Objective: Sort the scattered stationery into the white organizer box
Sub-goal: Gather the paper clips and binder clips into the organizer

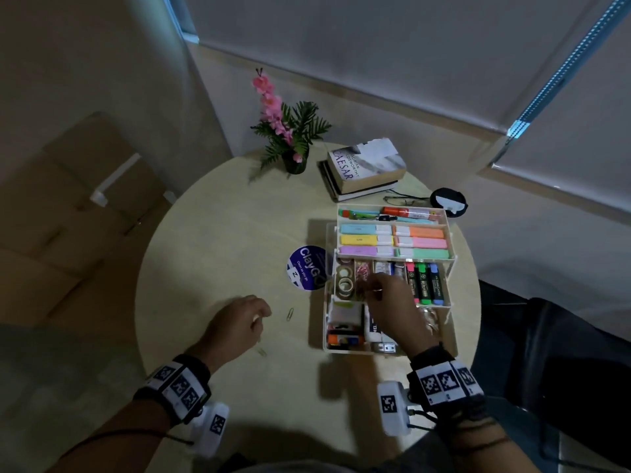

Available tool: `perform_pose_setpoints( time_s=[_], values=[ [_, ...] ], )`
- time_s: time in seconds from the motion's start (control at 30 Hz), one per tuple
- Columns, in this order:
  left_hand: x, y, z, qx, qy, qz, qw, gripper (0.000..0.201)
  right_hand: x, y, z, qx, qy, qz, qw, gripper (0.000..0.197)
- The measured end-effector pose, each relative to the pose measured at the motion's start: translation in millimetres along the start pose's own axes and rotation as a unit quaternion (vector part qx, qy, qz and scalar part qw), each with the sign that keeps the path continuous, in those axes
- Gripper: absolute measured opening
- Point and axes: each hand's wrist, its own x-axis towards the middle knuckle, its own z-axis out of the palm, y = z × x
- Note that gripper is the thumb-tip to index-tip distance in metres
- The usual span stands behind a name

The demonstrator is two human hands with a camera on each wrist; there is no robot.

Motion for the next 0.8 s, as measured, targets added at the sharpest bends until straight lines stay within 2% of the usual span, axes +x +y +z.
perform_pose_setpoints(
  time_s=[0.13,0.23,0.33,0.43,0.5,0.57,0.67,0.8],
  values=[
    [-18.5,-46.5,6.1,0.029,-0.132,-0.037,0.99,0.036,-23.3,-12.6,13.7,0.021,0.064,-0.043,0.997,0.016],
    [-27.3,-64.1,14.7,0.017,-0.181,-0.018,0.983,0.051,-42.1,-42.5,41.3,0.029,0.022,-0.099,0.994,0.016],
    [-29.9,-72.0,27.8,0.018,-0.183,0.038,0.982,0.059,-51.6,-66.2,91.3,-0.01,-0.091,-0.135,0.987,0.022],
    [-25.8,-72.9,42.1,0.052,-0.16,0.081,0.983,0.054,-43.9,-70.6,147.3,-0.075,-0.159,-0.095,0.98,0.041],
    [-19.7,-72.3,46.7,0.06,-0.135,0.095,0.985,0.036,-36.0,-73.4,173.4,-0.107,-0.155,-0.089,0.978,0.058],
    [-15.2,-75.3,47.6,0.076,-0.115,0.114,0.984,0.021,-28.3,-67.5,192.3,-0.143,-0.128,-0.115,0.975,0.061],
    [-9.7,-84.6,40.9,0.074,-0.109,0.123,0.984,0.009,-25.6,-51.8,201.9,-0.162,-0.085,-0.061,0.981,0.051],
    [-2.7,-94.0,29.4,0.094,-0.124,0.107,0.982,0.015,-32.7,-36.7,200.6,-0.169,-0.077,-0.046,0.981,0.03]
  ],
)
